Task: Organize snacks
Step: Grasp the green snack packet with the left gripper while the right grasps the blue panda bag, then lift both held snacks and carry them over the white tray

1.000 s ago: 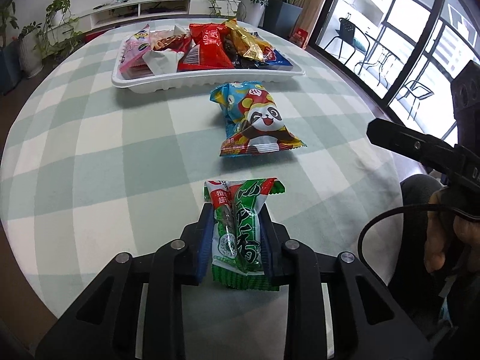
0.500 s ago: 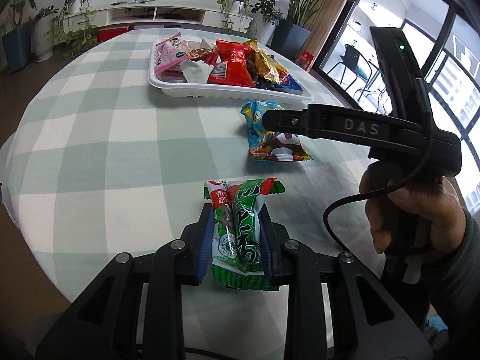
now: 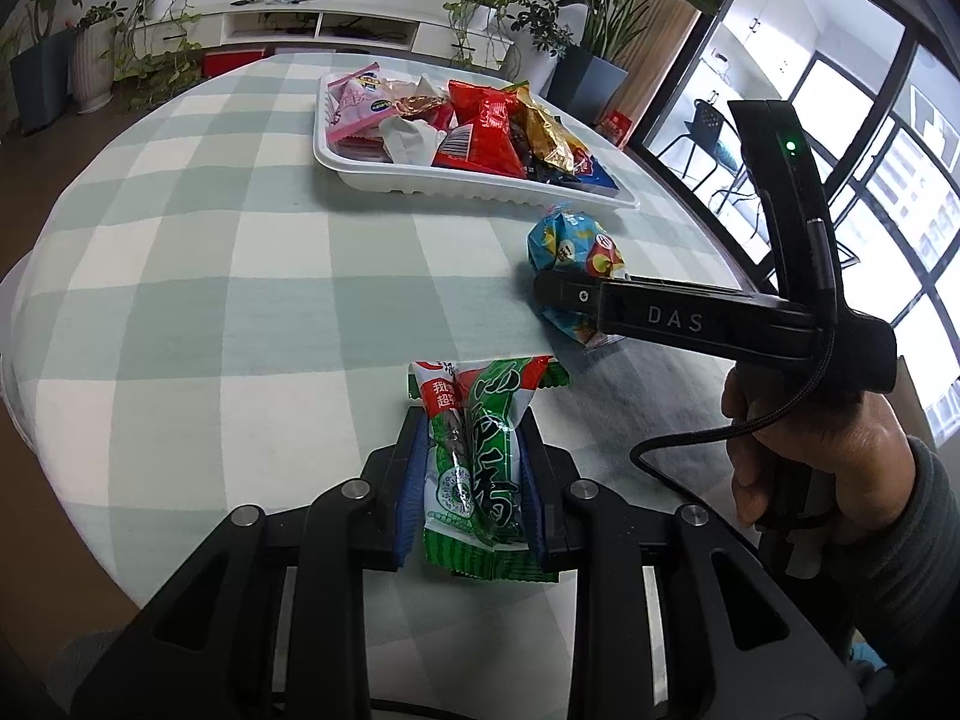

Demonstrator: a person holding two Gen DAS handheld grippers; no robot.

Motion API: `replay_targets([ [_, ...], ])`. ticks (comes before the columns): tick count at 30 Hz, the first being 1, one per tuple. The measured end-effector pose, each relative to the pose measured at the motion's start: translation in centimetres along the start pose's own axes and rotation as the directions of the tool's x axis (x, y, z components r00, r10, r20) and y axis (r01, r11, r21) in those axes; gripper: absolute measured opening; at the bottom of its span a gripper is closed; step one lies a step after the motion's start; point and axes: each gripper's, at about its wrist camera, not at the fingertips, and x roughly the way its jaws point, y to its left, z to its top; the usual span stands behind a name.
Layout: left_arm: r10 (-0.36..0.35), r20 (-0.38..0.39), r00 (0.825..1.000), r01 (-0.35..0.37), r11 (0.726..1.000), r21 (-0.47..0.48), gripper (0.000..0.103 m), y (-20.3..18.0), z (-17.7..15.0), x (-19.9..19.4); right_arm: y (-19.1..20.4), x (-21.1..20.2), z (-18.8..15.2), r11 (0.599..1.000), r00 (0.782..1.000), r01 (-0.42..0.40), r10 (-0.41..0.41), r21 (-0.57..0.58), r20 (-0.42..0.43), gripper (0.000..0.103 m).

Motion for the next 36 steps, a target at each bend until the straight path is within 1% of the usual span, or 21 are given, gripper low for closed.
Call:
replay_targets([
  [5, 0.001, 0.01, 1.0, -0.001, 1.0, -0.009, 0.026, 0.1, 0.0, -0.1, -0.2, -1.1, -0.9, 0.999, 0.999, -0.028, 0.028, 0.022, 0.02, 0.047],
  [10, -0.009, 0.021, 1.0, 0.009, 1.0, -0.018, 0.026, 0.2, 0.4, -0.2, -1.4, -2.7, -1.6, 0.996, 0.997, -0.059, 0.056, 0.068, 0.047, 0.046],
  [16, -0.033, 0.039, 0.999, 0.034, 0.999, -0.022, 0.026, -0.1, 2.0, -0.2, -3.6, -4.8, -1.2, 0.99, 0.994, -0.082, 0.072, 0.118, 0.087, 0.046],
  [20, -0.042, 0.066, 0.997, 0.043, 0.999, -0.014, 0.026, -0.2, 4.3, -0.4, -5.5, -6.1, -0.2, 0.986, 0.991, -0.076, 0.058, 0.151, 0.121, 0.046],
  [27, -0.045, 0.118, 0.992, 0.044, 0.999, 0.014, 0.026, 0.1, 9.9, -0.5, -9.4, -7.6, 2.5, 0.981, 0.986, -0.042, 0.01, 0.189, 0.164, 0.046],
  [32, -0.027, 0.154, 0.988, 0.023, 0.999, 0.032, 0.026, 0.8, 14.6, -0.3, -11.3, -8.6, 5.4, 0.982, 0.979, -0.017, -0.022, 0.189, 0.202, 0.046],
  [36, -0.014, 0.173, 0.985, 0.007, 0.999, 0.04, 0.026, 1.6, 18.6, 0.2, -11.5, -9.2, 8.5, 0.987, 0.97, -0.013, -0.026, 0.159, 0.243, 0.046],
])
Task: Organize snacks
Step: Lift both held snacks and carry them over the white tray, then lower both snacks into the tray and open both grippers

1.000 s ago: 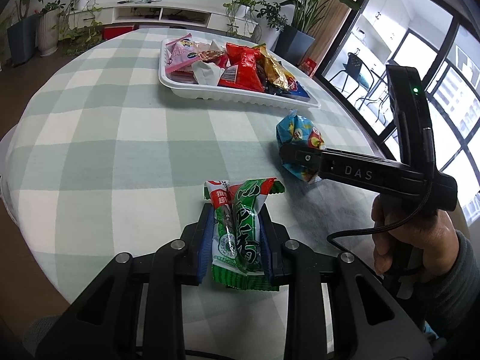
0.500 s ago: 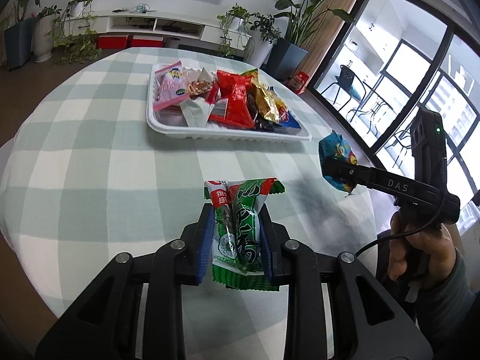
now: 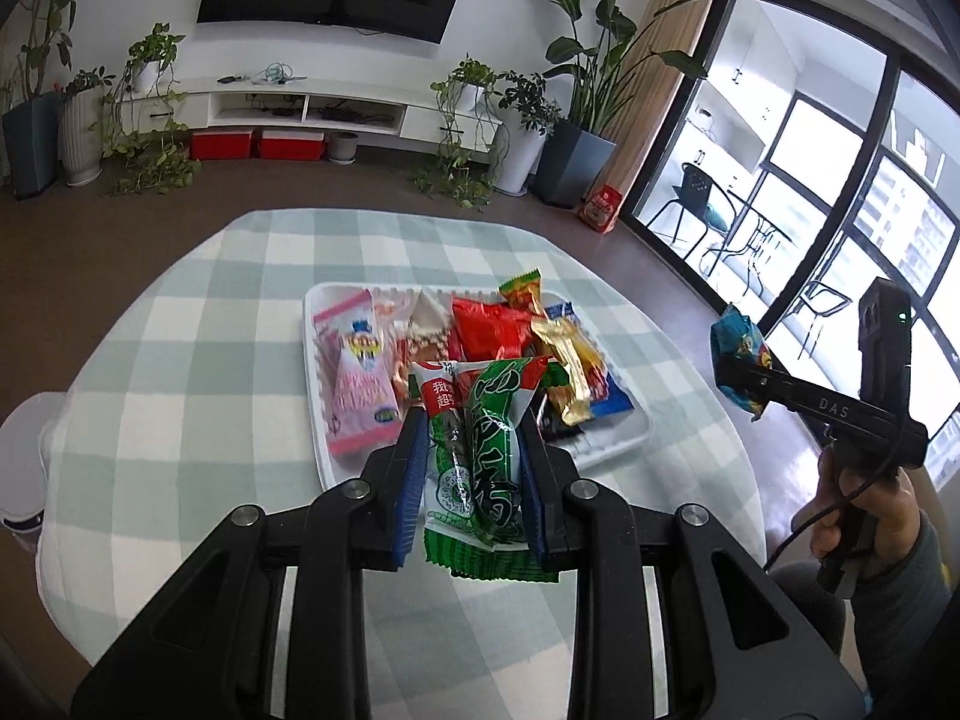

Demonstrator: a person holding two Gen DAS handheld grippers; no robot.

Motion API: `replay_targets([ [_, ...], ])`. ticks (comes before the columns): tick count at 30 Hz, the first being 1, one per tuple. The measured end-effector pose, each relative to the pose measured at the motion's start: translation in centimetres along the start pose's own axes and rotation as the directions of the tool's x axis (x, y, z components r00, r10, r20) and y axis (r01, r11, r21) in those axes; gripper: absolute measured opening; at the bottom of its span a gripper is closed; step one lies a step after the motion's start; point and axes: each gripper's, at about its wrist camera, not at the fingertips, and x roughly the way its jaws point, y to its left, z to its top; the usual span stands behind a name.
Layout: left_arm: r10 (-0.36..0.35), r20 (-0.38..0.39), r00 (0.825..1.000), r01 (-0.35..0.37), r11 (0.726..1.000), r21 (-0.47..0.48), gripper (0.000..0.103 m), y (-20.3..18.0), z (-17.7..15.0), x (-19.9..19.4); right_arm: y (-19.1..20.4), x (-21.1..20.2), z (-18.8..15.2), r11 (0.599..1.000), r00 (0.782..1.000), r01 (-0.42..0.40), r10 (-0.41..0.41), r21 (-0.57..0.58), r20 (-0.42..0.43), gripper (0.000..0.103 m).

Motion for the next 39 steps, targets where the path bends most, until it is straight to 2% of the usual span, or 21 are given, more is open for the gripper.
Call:
replay_targets([
  [4, 0.012, -0.007, 1.0, -0.012, 1.0, 0.018, 0.026, 0.5, 3.7, 2.4, 1.7, 1.3, 3.1, 0.998, 1.0, -0.019, 0.02, -0.053, 0.021, 0.046],
  [7, 0.024, -0.03, 0.999, -0.023, 0.999, 0.038, 0.026, 0.6, 5.8, 5.2, 3.5, 3.8, 4.7, 0.995, 0.999, -0.038, 0.038, -0.091, -0.008, 0.046],
  [11, 0.045, -0.057, 0.997, -0.042, 0.998, 0.047, 0.026, 1.0, 6.9, 9.1, 5.9, 7.8, 5.8, 0.985, 0.997, -0.036, 0.025, -0.166, -0.067, 0.046],
  [17, 0.063, -0.095, 0.993, -0.059, 0.997, 0.046, 0.026, 1.9, 6.9, 14.4, 6.9, 13.2, 5.2, 0.977, 0.989, -0.017, -0.016, -0.213, -0.149, 0.046],
  [23, 0.081, -0.134, 0.988, -0.075, 0.996, 0.046, 0.026, 2.8, 6.0, 18.3, 6.8, 15.9, 4.9, 0.975, 0.981, -0.008, -0.036, -0.224, -0.189, 0.046],
  [27, 0.085, -0.136, 0.987, -0.081, 0.996, 0.035, 0.026, 3.2, 6.1, 19.5, 7.3, 16.9, 4.5, 0.969, 0.978, -0.002, -0.05, -0.247, -0.201, 0.046],
  [31, 0.093, -0.145, 0.985, -0.089, 0.995, 0.037, 0.026, 3.3, 6.0, 20.1, 6.4, 17.9, 4.4, 0.979, 0.975, -0.012, -0.034, -0.206, -0.219, 0.046],
  [39, 0.101, -0.148, 0.984, -0.097, 0.995, 0.036, 0.026, 3.4, 5.4, 20.9, 6.1, 18.6, 3.9, 0.976, 0.977, -0.005, -0.042, -0.22, -0.207, 0.045],
])
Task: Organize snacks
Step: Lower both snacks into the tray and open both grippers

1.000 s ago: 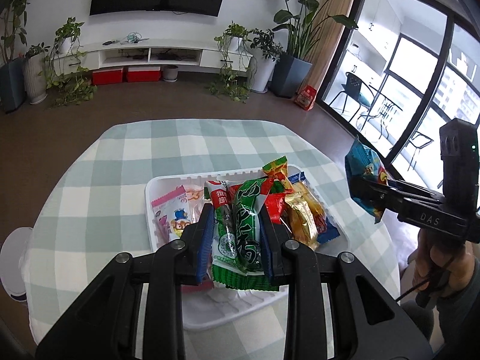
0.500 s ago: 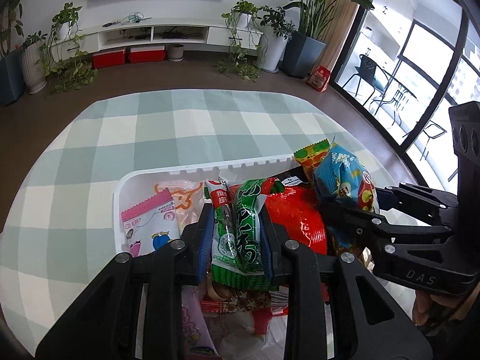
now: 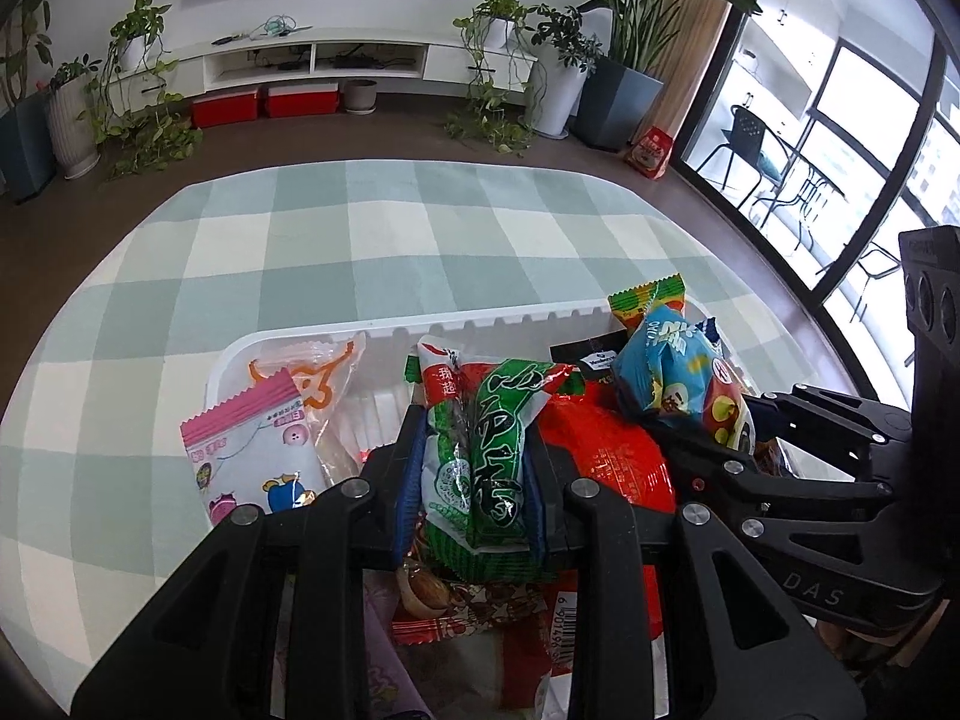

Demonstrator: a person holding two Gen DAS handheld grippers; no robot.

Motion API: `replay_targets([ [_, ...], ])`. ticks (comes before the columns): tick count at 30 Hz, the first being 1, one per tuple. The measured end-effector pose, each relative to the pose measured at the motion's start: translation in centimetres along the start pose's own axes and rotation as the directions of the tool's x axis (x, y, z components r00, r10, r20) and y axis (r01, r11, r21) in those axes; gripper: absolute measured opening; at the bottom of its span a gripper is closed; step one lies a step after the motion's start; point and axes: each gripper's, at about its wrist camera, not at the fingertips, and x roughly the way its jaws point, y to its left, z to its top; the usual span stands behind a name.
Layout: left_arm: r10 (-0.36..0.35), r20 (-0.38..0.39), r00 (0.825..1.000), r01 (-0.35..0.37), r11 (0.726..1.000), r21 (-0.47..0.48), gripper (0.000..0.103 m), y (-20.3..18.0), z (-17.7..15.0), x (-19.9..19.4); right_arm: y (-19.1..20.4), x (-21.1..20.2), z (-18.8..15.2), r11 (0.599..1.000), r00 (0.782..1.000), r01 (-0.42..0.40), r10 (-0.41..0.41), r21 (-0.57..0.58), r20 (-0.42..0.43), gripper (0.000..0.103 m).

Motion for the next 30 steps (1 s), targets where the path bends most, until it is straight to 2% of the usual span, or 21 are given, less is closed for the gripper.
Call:
replay_targets([
  [23, 0.004, 0.006, 1.0, -0.004, 1.0, -0.008, 0.026, 0.2, -0.3, 0.1, 2.0, 0.1, -1.2, 0.999, 0.999, 0.043, -0.042, -0.028, 0.025, 0.046],
  [30, 0.023, 0.019, 1.0, -0.023, 1.0, -0.013, 0.037, 0.4, -0.4, -0.6, 2.5, -0.7, -1.1, 0.996, 0.996, 0.079, -0.078, -0.039, 0.045, 0.05],
])
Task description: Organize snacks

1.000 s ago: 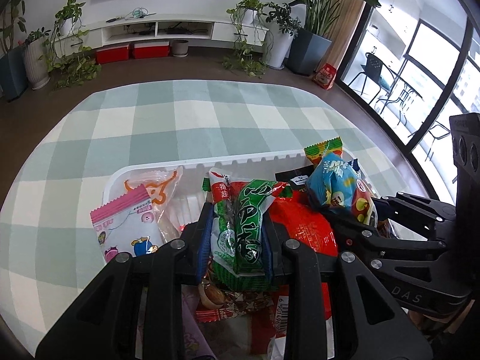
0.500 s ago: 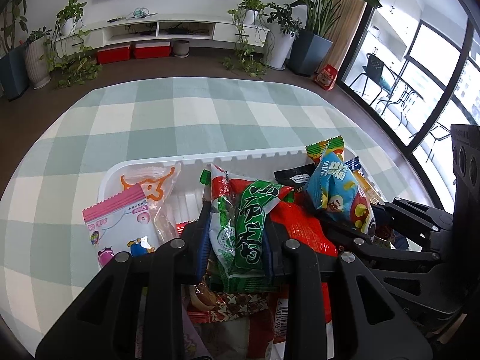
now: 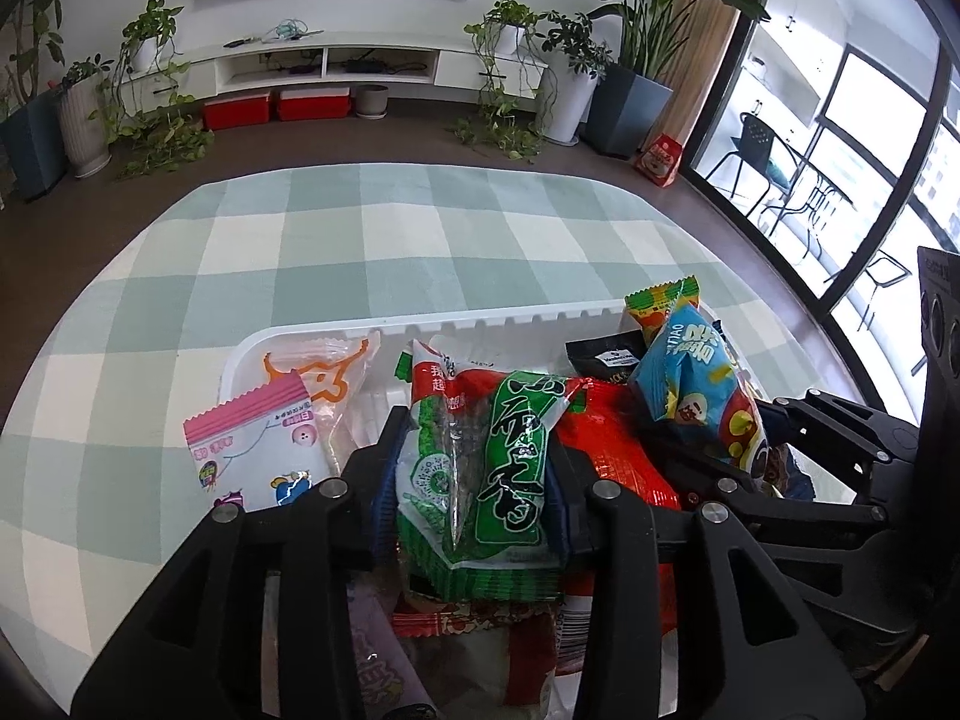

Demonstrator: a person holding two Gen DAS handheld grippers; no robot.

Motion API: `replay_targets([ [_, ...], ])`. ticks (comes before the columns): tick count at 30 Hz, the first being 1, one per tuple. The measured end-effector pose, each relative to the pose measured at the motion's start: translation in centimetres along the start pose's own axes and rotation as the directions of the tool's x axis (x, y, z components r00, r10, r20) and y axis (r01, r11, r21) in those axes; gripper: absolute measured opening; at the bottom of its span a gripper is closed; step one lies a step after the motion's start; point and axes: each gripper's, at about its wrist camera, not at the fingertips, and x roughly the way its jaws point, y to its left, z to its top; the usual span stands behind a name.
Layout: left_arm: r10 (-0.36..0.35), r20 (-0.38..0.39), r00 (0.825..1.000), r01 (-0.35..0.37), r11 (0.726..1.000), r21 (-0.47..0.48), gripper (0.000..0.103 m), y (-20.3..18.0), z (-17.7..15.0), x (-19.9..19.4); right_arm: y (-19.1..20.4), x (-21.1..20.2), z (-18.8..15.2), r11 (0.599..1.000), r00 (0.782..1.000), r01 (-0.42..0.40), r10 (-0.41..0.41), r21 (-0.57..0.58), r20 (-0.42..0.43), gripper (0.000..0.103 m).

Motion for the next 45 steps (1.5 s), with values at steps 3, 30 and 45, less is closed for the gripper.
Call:
replay_targets([
  [3, 0.0, 0.006, 1.0, 0.0, 1.0, 0.003, 0.038, -0.1, -0.2, -0.3, -0.1, -0.3, 0.0, 1.0, 1.0, 0.013, -0.013, -0.005, 0.007, 0.055],
  [30, 0.028, 0.088, 0.996, -0.027, 0.999, -0.019, 0.076, -1.2, -0.5, -3.8, -1.8, -3.7, 0.1, 0.999, 0.994, 0.04, -0.041, 0.015, 0.1, 0.078],
  [45, 0.039, 0.281, 0.959, -0.066, 0.994, 0.086, 0.103, -5.7, -6.3, -15.1, -3.4, -12.4, -3.6, 0.985, 0.967, -0.06, 0.017, 0.162, 0.254, 0.093],
])
